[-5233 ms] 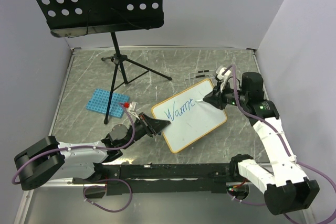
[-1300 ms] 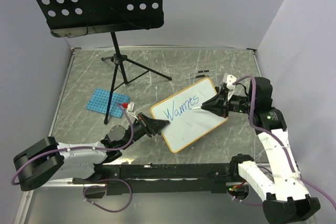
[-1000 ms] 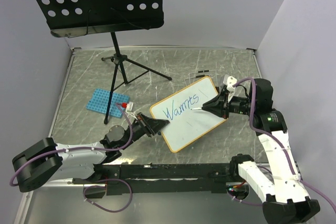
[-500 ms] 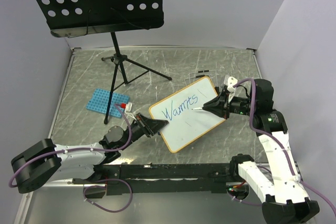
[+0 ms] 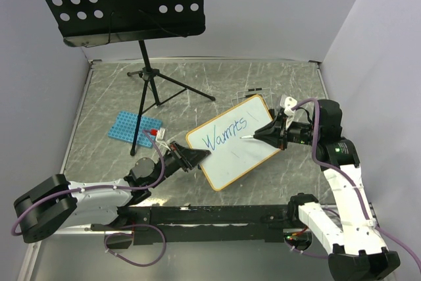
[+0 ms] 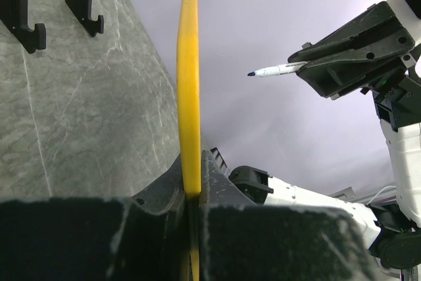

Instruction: Write a sentence on the whiteboard

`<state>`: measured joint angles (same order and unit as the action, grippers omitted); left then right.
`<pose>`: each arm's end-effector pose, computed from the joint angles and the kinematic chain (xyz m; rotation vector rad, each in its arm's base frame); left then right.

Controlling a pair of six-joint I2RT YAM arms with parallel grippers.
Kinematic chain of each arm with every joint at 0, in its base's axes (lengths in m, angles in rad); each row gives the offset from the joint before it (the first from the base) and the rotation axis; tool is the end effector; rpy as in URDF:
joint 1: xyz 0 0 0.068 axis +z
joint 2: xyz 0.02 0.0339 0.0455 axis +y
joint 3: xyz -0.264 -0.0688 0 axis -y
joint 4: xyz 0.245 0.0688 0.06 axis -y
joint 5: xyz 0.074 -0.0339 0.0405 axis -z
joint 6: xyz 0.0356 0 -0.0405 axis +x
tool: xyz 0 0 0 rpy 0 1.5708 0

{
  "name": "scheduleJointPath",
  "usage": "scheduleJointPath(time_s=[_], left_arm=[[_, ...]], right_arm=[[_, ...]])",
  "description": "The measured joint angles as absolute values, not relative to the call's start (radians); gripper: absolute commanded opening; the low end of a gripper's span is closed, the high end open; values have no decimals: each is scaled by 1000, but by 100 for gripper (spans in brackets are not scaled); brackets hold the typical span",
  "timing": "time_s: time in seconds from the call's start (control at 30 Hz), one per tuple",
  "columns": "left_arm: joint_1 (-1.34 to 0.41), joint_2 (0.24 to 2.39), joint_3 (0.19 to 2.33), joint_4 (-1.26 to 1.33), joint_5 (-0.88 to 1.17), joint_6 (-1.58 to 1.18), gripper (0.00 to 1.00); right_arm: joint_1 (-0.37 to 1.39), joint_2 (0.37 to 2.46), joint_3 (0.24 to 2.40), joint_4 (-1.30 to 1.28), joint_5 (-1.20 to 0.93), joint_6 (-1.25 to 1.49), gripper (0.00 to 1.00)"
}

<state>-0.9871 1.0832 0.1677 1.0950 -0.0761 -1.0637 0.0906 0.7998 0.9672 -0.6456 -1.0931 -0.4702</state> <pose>0.1130 -0.1662 0.2086 -0.1347 1.6021 -1.6130 0.1444 0.0449 0.3612 -1.1066 1.5029 0.8450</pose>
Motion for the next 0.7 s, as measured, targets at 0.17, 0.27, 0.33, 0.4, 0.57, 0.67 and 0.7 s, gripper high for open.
scheduleJointPath(time_s=[0.17,0.27,0.33,0.4,0.57,0.67,0.7], left_arm=[[-987,1083,167,1095,-76,-1064,1],[-986,1083,167,1095,-76,-1064,1],[-986,1083,167,1095,-76,-1064,1],[-986,1083,167,1095,-76,-1064,1],[-985,1083,167,1095,-76,-1064,1],[-985,1083,167,1095,-76,-1064,1],[-985,1083,167,1095,-76,-1064,1]], right_arm=[[91,800,959,-651,-1095,-471,0],[91,800,959,-651,-1098,-474,0],[91,800,958,-652,-1100,-476,0],[91,800,957,-652,-1102,-479,0],[91,800,954,-652,-1103,-485,0],[91,800,953,-652,-1105,-489,0],[91,800,952,-652,-1105,-489,0]])
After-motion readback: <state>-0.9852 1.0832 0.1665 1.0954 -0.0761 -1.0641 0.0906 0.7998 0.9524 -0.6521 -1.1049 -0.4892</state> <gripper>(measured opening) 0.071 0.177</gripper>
